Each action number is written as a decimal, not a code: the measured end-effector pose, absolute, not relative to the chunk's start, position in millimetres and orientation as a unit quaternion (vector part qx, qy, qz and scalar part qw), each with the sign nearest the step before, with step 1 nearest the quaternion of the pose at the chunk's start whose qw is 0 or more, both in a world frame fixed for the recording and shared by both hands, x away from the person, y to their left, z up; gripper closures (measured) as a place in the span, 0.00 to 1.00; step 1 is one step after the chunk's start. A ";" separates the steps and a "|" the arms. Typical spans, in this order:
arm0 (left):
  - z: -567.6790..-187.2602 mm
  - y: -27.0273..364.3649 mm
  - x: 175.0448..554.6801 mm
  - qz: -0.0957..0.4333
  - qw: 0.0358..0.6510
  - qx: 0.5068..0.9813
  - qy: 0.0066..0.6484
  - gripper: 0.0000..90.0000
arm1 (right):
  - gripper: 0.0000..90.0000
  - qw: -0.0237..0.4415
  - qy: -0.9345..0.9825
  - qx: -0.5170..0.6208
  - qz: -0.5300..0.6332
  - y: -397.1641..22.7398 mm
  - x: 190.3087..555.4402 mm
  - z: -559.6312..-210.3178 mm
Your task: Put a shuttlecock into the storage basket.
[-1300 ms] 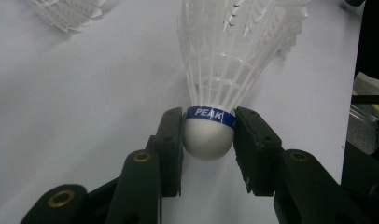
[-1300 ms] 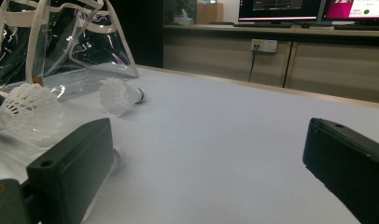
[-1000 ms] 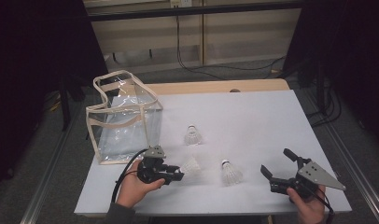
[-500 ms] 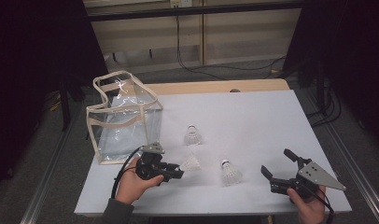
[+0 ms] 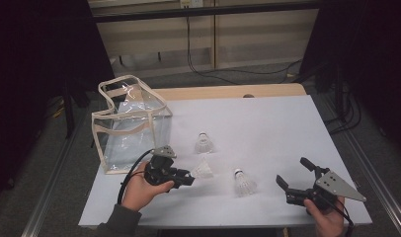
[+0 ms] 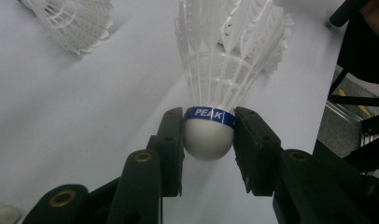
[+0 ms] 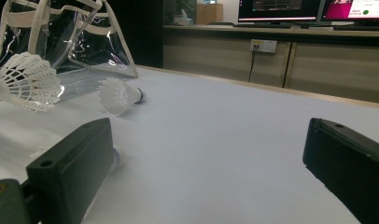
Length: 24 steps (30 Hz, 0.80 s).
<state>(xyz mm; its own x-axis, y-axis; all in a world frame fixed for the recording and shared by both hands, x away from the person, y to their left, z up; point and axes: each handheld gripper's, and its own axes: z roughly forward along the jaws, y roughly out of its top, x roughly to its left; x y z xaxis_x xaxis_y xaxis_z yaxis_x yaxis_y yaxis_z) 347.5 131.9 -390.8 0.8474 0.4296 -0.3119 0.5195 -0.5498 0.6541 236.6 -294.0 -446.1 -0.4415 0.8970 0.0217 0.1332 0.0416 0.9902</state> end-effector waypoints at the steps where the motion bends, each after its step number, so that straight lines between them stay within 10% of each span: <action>1: -389.5 131.3 348.0 -0.057 0.389 0.879 0.270 0.71 | 0.02 0.340 0.636 0.405 0.562 -294.0 236.5 -446.0; 24: -362.8 125.6 362.6 -0.044 0.379 0.882 0.278 0.72 | 0.02 0.341 0.635 0.405 0.562 -295.0 236.2 -445.7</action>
<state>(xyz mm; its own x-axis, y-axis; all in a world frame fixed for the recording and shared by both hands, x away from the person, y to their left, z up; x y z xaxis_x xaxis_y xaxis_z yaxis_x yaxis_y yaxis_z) 362.6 125.6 -362.8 0.8416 0.4569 -0.2881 0.5235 -0.5589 0.6430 236.2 -295.0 -445.7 -0.4392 0.8981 0.0234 0.1320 0.0388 0.9905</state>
